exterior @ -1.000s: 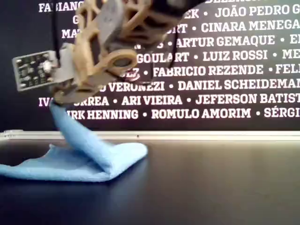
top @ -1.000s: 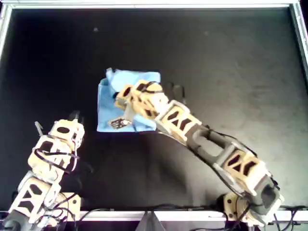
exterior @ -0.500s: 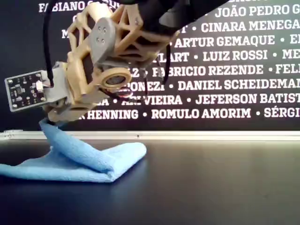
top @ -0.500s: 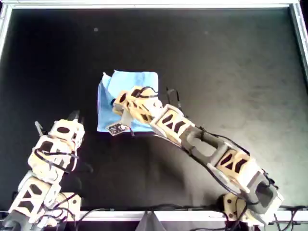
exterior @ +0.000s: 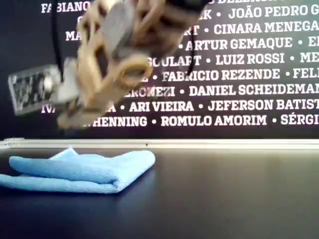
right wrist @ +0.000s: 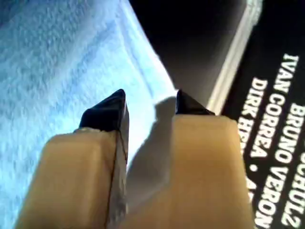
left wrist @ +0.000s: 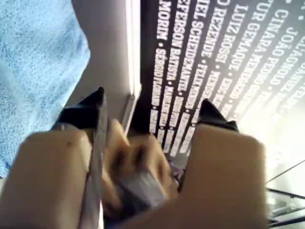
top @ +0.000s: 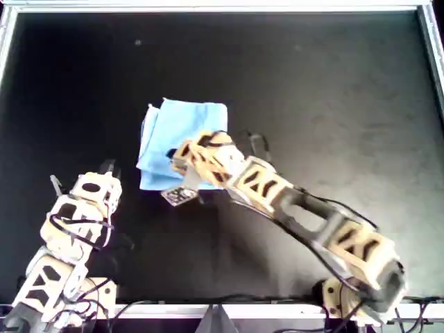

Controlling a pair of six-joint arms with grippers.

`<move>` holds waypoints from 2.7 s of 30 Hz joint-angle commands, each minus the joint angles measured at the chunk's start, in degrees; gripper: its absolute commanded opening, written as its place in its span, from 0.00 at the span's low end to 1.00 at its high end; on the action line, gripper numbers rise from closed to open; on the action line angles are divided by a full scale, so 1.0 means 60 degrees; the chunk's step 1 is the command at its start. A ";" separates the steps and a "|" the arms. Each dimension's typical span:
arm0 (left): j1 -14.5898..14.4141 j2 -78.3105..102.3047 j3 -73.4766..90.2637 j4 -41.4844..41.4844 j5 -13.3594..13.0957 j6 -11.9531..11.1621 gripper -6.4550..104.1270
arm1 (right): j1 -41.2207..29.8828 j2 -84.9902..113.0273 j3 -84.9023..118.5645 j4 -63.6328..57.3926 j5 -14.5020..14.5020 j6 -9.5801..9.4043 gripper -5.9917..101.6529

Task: Fold a cloth

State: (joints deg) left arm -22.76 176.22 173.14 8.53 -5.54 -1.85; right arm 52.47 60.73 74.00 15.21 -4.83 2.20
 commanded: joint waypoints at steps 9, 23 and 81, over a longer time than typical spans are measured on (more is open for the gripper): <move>0.0029 0.0176 -0.0088 -0.0059 -0.0044 0.0029 0.67 | -0.2402 0.8071 0.6753 -0.0293 0.0044 -0.0059 0.21; 0.0630 0.0176 -0.0088 -0.0059 -0.0073 0.0029 0.67 | -0.8936 1.3345 0.9946 -0.0293 -0.0103 -0.0059 0.04; 0.2959 0.0234 0.0015 0.2446 -0.0029 -0.0132 0.67 | -0.9390 1.9629 1.6611 0.0996 0.0044 -0.0059 0.04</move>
State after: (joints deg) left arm -6.59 176.40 173.76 21.53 -5.54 -2.37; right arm -3.25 176.40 173.06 16.52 -4.66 2.11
